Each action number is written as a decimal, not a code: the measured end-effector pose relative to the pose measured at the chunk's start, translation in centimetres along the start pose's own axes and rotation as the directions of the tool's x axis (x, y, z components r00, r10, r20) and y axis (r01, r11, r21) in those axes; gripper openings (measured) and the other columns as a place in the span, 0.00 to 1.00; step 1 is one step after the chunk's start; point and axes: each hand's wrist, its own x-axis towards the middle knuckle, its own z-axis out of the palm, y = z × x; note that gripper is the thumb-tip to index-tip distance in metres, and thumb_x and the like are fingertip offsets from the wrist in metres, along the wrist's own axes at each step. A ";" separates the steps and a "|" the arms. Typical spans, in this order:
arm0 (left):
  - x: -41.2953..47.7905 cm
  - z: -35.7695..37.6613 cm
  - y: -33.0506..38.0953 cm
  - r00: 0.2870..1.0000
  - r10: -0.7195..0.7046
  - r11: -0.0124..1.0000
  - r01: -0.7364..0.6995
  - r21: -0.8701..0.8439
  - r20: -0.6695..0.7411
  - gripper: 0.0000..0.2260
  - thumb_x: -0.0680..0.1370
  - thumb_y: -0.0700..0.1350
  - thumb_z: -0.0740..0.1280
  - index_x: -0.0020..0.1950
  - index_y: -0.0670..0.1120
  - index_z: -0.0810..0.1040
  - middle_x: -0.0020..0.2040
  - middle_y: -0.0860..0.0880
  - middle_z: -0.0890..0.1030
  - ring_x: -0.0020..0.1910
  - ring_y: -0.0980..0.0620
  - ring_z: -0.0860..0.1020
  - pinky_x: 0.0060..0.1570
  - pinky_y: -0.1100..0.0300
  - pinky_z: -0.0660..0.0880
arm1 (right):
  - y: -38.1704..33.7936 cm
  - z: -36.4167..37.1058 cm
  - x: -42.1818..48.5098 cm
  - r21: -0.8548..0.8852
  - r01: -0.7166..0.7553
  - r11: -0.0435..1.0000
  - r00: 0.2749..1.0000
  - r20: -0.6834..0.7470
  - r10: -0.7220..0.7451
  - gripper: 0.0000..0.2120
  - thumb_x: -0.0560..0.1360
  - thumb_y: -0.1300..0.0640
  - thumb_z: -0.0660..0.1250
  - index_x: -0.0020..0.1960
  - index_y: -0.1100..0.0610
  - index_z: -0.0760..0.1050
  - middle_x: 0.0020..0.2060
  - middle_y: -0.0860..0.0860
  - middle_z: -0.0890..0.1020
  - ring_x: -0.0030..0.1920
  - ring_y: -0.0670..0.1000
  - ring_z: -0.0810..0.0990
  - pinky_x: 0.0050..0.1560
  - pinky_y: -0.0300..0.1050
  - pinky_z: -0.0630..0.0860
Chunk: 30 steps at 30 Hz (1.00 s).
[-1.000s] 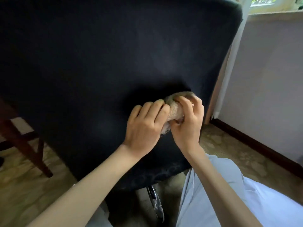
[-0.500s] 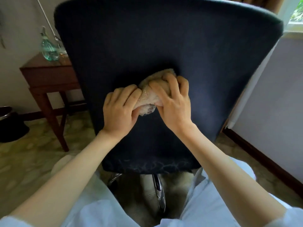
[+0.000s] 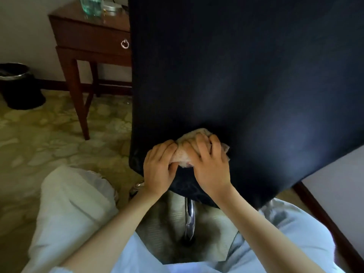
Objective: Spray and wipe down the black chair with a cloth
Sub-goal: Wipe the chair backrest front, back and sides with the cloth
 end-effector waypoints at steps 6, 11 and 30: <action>-0.7 0.5 -2.3 0.982 -0.185 0.979 0.181 -0.090 -0.043 0.18 0.72 0.43 0.66 0.61 0.47 0.72 0.59 0.46 0.79 0.56 0.49 0.75 0.54 0.56 0.75 | -2.8 0.3 2.3 -0.028 0.056 0.998 0.991 0.123 -0.052 0.20 0.70 0.56 0.61 0.62 0.54 0.74 0.61 0.57 0.70 0.60 0.62 0.66 0.46 0.52 0.79; -1.6 1.0 -5.4 0.951 -0.310 0.922 0.302 -0.243 0.006 0.17 0.74 0.45 0.65 0.63 0.48 0.70 0.60 0.46 0.78 0.57 0.47 0.77 0.57 0.54 0.76 | -5.3 1.4 4.7 -0.065 0.191 0.979 0.943 0.289 -0.165 0.25 0.66 0.56 0.63 0.64 0.57 0.72 0.60 0.59 0.73 0.60 0.62 0.67 0.53 0.52 0.77; -1.9 4.0 -10.1 0.843 -0.537 0.721 0.485 -0.494 0.045 0.16 0.74 0.42 0.68 0.62 0.44 0.74 0.59 0.50 0.76 0.57 0.51 0.75 0.57 0.52 0.73 | -9.3 4.2 11.2 -0.157 0.433 0.888 0.781 0.558 -0.282 0.27 0.63 0.55 0.72 0.62 0.54 0.74 0.53 0.58 0.75 0.52 0.61 0.72 0.49 0.52 0.75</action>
